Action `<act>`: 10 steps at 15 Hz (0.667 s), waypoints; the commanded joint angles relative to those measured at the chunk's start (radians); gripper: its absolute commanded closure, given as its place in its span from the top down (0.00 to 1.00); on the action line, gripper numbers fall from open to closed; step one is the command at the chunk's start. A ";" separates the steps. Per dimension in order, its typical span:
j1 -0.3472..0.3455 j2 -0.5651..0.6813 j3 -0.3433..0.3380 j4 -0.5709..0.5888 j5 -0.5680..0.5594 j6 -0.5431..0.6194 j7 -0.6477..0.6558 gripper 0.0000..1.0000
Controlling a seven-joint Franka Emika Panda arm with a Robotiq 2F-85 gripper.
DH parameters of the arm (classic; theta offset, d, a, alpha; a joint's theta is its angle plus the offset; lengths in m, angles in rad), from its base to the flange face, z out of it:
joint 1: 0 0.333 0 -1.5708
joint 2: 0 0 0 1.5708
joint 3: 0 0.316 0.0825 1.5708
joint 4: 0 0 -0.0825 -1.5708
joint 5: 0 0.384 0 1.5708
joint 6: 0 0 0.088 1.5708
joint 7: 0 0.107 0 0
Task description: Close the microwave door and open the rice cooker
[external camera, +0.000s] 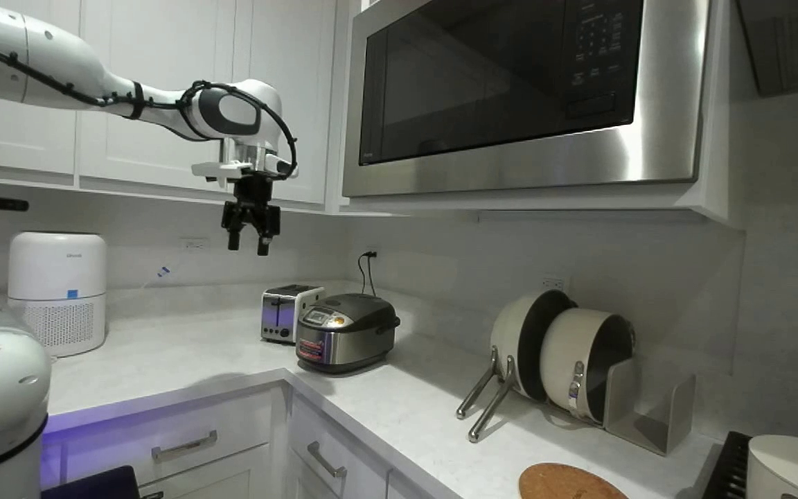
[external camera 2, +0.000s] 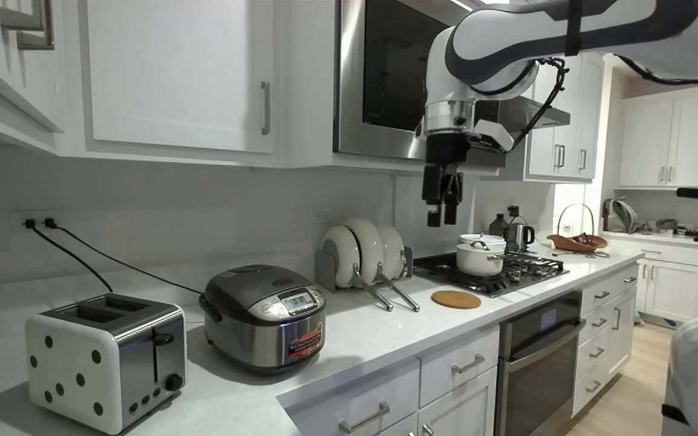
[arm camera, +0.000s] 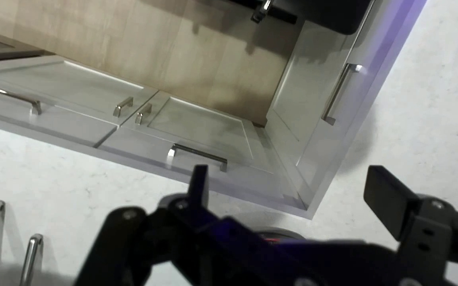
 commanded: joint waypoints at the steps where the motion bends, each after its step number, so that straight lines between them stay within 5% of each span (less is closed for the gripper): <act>1: 0.020 -0.025 0.033 -0.092 0.029 0.164 -0.011 1.00; 10: 0.062 -0.017 0.115 -0.308 0.026 0.726 0.044 1.00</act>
